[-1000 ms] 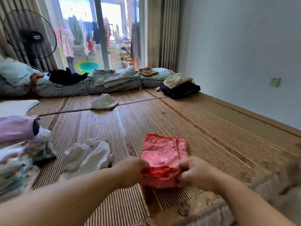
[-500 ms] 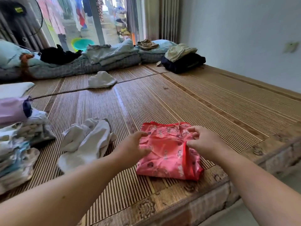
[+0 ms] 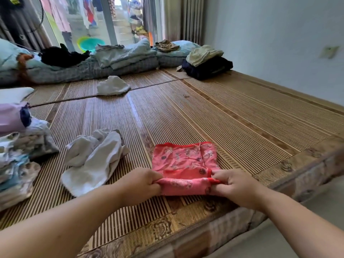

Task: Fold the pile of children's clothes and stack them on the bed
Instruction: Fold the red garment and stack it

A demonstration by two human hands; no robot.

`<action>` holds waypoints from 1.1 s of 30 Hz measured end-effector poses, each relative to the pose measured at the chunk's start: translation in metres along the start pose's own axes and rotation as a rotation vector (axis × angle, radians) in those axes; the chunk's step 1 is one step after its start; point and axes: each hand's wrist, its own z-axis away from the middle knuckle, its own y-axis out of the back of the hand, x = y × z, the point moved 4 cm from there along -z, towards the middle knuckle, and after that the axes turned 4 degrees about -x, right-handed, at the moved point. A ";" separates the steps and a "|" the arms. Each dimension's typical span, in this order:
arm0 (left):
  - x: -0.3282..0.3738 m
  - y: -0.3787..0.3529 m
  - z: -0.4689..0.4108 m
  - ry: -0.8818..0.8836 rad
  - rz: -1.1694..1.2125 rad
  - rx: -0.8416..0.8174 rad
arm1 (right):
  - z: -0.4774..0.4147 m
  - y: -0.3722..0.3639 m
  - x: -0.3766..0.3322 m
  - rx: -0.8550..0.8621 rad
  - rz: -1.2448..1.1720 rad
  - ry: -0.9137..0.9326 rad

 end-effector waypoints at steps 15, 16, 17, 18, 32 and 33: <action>-0.027 0.019 0.007 0.643 0.435 0.163 | -0.053 0.031 -0.028 0.336 -0.252 -0.386; -0.031 0.017 0.010 0.696 0.305 0.182 | -0.054 0.028 -0.029 0.290 -0.157 -0.414; -0.034 0.014 0.013 0.740 0.238 0.184 | -0.055 0.023 -0.029 0.230 -0.109 -0.429; -0.035 0.009 0.014 0.765 0.228 0.173 | -0.055 0.017 -0.030 0.174 -0.099 -0.444; -0.004 -0.020 0.019 0.381 0.614 0.343 | -0.047 -0.011 -0.044 0.125 -0.121 -0.275; -0.004 -0.020 0.020 0.340 0.669 0.339 | -0.044 -0.011 -0.048 0.095 -0.141 -0.228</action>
